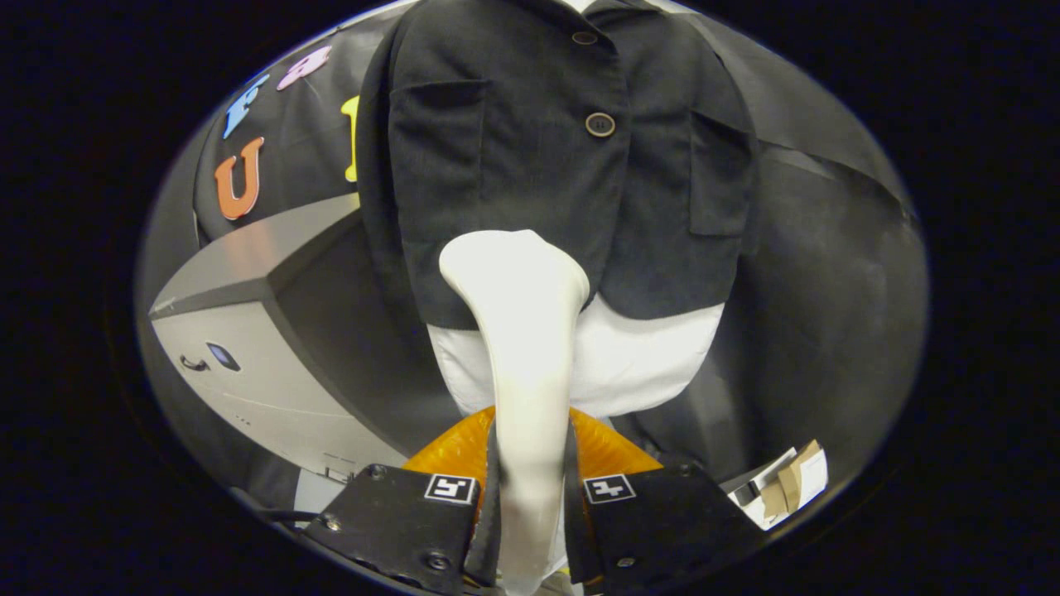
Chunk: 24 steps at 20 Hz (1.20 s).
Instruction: Iron the clothes twice with a garment steamer, once on the left side and once on the right side.
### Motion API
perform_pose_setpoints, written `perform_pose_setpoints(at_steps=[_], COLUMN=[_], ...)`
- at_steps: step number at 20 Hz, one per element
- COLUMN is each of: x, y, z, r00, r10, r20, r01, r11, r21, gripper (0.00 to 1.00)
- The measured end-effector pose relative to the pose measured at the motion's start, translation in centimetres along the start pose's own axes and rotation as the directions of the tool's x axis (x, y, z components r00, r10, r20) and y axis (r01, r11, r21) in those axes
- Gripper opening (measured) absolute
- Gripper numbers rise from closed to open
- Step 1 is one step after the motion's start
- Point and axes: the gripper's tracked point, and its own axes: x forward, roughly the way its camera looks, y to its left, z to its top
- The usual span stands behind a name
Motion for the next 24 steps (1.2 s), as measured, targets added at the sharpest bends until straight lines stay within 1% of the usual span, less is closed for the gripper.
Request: perform_pose_setpoints(at_steps=[7, 9, 12, 15, 18, 20, 24], x=[1.0, 0.4, -1.5, -5.0, -9.4, -13.1, -20.2], y=[0.1, 0.2, -0.1, -1.5, -4.4, -6.4, -10.9], z=[-2.2, -1.9, -0.4, 2.8, 6.9, 10.0, 14.9], r00=[0.999, 0.999, 1.0, 0.994, 0.976, 0.954, 0.892], r10=[-0.023, -0.025, -0.024, -0.036, -0.073, -0.109, -0.201], r20=[-0.045, -0.039, 0.014, 0.1, 0.207, 0.279, 0.404], r01=[0.023, 0.026, 0.024, 0.026, 0.035, 0.045, 0.09], r11=[1.0, 1.0, 0.999, 0.994, 0.983, 0.973, 0.957], r21=[0.002, 0.011, 0.041, 0.102, 0.183, 0.225, 0.277], gripper=[0.34, 0.34, 0.34, 0.34, 0.34, 0.34, 0.34])
